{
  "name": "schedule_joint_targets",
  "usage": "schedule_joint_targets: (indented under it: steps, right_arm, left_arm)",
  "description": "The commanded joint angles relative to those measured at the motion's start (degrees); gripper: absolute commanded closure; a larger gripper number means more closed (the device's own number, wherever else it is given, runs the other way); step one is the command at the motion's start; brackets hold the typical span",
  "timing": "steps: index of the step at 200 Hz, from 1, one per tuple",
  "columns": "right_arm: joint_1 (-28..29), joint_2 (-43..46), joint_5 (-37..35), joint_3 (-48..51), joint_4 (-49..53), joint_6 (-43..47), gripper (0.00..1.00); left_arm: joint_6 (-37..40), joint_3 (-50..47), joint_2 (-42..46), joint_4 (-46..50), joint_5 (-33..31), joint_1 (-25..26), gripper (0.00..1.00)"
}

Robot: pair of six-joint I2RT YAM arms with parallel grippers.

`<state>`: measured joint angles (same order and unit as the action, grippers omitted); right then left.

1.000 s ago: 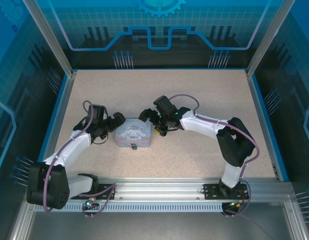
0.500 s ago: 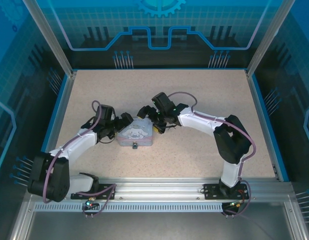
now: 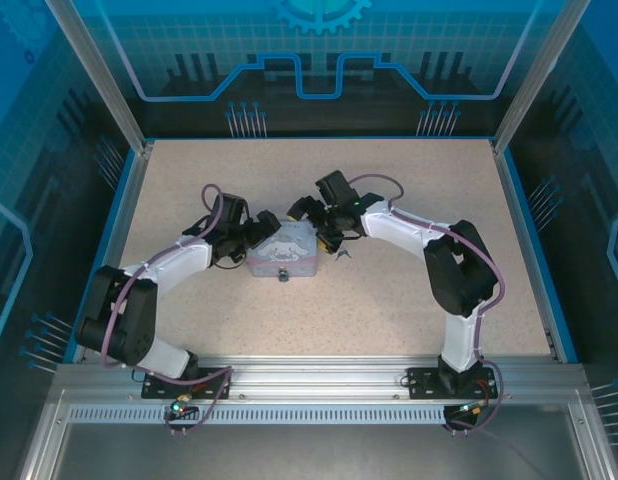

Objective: Unlock the padlock with the key

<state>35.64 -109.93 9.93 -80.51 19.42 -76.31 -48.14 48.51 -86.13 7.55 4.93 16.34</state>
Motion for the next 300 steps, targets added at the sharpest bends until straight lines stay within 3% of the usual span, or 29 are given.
schedule_joint_targets:
  steps: [1,60,94,115,141,161,176,194,229,300]
  right_arm:
    - [-0.2,-1.0,1.5,-2.0,0.8,1.4,0.00]
    - [-2.7,10.3,-6.0,4.0,4.3,10.0,0.00]
    - [-6.4,14.6,-2.5,6.6,5.7,24.2,0.01]
    - [-9.2,14.9,0.5,6.9,8.1,36.6,0.11]
    - [-10.0,12.6,-1.5,4.9,13.8,51.7,0.25]
    - [-9.6,8.8,-3.7,3.1,17.0,56.8,0.38]
    - [-9.3,6.0,-5.8,2.2,18.0,58.3,0.44]
    - [-9.0,3.2,-7.1,1.7,18.1,58.8,0.45]
    - [-8.8,-2.3,-5.3,-0.3,17.8,57.1,0.51]
    - [-8.6,-7.6,-8.5,-5.2,19.0,52.9,0.67]
  left_arm:
    - [-1.6,2.9,-1.8,-2.7,2.8,2.3,0.01]
    - [1.2,1.2,1.6,-0.5,-0.3,-0.8,0.01]
    - [3.6,-1.3,9.0,1.7,-3.6,-3.9,0.01]
    - [5.1,-2.2,13.9,4.2,-5.8,-4.6,0.01]
    - [5.2,-2.7,18.3,6.8,-5.9,-4.6,0.01]
    - [4.0,-2.8,20.1,8.5,-5.0,-4.6,0.01]
    - [3.7,-2.7,20.7,8.9,-3.6,-4.6,0.01]
    - [3.5,-2.5,20.9,9.5,-2.7,-4.6,0.01]
    - [2.3,-2.6,20.1,9.5,-1.3,-4.6,0.01]
    - [0.8,-3.6,19.1,8.1,0.3,-4.6,0.01]
